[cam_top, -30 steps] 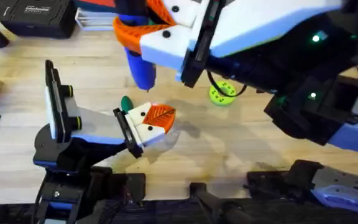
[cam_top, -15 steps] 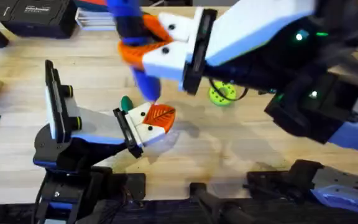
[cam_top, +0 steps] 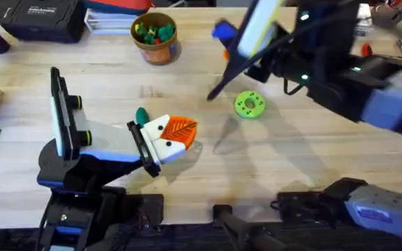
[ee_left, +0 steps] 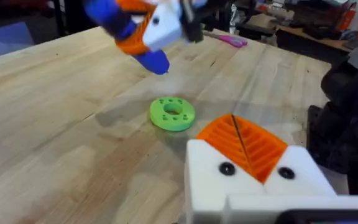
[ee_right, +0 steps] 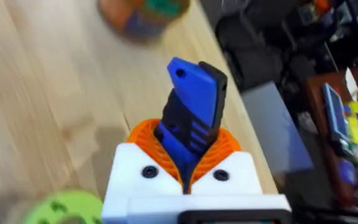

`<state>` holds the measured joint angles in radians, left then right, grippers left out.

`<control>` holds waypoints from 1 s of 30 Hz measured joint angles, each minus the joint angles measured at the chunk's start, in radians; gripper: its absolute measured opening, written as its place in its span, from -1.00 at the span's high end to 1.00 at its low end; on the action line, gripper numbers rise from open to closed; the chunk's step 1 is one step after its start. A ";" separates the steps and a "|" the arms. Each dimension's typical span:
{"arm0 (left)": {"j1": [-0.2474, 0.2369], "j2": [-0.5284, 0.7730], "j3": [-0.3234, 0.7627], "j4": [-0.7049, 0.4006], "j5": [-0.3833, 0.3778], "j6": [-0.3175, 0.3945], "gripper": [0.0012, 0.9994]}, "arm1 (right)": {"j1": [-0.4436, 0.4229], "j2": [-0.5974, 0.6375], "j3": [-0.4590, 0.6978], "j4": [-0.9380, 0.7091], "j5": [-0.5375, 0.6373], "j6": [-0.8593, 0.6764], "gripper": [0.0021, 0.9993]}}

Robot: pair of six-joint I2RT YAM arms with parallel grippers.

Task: Pick up the gripper from the table and insert it into the empty holder that is missing its gripper. Then pick up a screw, insert it into the mounting hole, and use the screwdriver to tighten it. Finally, clean up the table by picking up the vegetable and placing it into the bucket.

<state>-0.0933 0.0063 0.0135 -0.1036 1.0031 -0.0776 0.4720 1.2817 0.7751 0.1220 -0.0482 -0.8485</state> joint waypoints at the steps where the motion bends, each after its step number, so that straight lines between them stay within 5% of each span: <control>1: 0.000 0.000 0.000 0.000 0.000 0.000 1.00 | -0.015 0.032 0.000 -0.016 0.031 -0.073 0.95; 8: 0.000 0.000 0.000 0.000 0.000 0.000 1.00 | -0.107 0.219 0.000 -0.013 0.212 -0.469 0.95; 14: 0.000 0.000 0.000 0.000 0.000 0.000 1.00 | -0.140 0.342 0.000 -0.013 0.258 -0.595 0.92; 19: 0.000 0.000 0.000 0.000 0.000 0.000 1.00 | -0.141 0.366 0.000 0.005 0.269 -0.592 0.31; 24: 0.000 0.000 0.000 0.000 0.000 0.000 1.00 | -0.141 0.347 0.015 0.025 0.281 -0.522 -0.93; 30: 0.000 0.000 0.000 0.000 0.000 0.000 1.00 | -0.141 0.301 0.015 -0.028 0.287 -0.327 -0.99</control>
<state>-0.0933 0.0063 0.0135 -0.1036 1.0031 -0.0776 0.3313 1.5826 0.7906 0.0936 0.2392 -1.1758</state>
